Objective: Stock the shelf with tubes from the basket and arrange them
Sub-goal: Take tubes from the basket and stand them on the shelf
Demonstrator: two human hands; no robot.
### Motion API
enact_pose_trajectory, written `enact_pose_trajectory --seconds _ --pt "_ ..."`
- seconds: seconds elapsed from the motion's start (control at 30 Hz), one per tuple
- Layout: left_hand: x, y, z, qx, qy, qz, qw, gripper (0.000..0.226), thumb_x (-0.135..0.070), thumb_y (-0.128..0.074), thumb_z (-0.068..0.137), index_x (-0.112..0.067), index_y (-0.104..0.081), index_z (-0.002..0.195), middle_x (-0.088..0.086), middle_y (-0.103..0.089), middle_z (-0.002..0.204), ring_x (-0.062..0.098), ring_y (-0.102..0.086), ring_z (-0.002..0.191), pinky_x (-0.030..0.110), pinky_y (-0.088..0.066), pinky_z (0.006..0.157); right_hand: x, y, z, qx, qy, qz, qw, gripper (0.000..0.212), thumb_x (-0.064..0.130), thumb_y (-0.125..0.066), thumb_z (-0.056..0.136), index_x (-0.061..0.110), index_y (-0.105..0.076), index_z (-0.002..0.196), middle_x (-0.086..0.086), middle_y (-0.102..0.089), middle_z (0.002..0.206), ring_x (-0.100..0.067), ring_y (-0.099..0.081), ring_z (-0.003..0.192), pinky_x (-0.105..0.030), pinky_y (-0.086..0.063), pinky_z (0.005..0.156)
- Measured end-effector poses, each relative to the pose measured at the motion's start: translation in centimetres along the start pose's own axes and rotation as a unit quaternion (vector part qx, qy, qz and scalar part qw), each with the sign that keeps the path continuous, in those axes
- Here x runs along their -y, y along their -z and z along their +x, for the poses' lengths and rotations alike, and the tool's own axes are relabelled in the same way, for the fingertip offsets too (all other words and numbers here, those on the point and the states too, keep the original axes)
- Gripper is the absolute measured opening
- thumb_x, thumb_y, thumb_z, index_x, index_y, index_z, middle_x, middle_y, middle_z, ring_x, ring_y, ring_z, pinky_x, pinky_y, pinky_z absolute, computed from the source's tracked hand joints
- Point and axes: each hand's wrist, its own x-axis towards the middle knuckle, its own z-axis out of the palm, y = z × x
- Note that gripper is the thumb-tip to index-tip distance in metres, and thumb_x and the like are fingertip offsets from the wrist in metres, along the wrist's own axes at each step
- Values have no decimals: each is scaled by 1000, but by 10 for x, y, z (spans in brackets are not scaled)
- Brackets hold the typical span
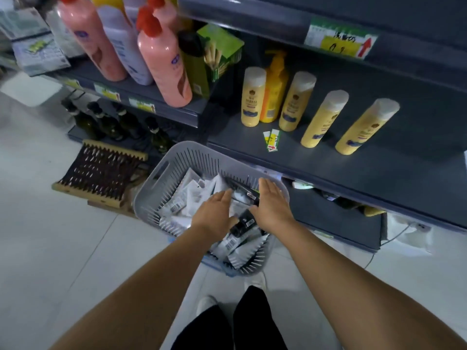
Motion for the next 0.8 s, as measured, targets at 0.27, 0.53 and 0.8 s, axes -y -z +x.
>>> enact_pose_trajectory --seconds 0.27,0.53,0.8 --pt "-5 -74 41 74 -2 5 997 79 -32 -65 87 -17 -20 150 7 -37 149 29 -37 135 40 -38 108 -23 -40 50 29 -27 -9 999 77 8 -50 95 14 -1 154 -2 -1 162 -20 -3 150 -35 -8 120" --pt "5 -90 55 38 -19 42 998 60 -25 -48 96 -12 -21 149 12 -42 142 31 -32 131 40 -39 102 -32 -65 77 48 -44 -12 998 74 6 -47 95 15 -2 154 -2 -2 162 -21 -2 149 -38 -8 122" --pt "64 -54 34 -7 45 72 996 79 -4 -51 86 -25 -13 152 6 -36 144 27 -32 127 36 -35 106 -16 -73 92 67 -40 -29 997 79 -2 -46 90 15 -4 154 -2 -5 162 -25 -7 148 -39 -8 120"
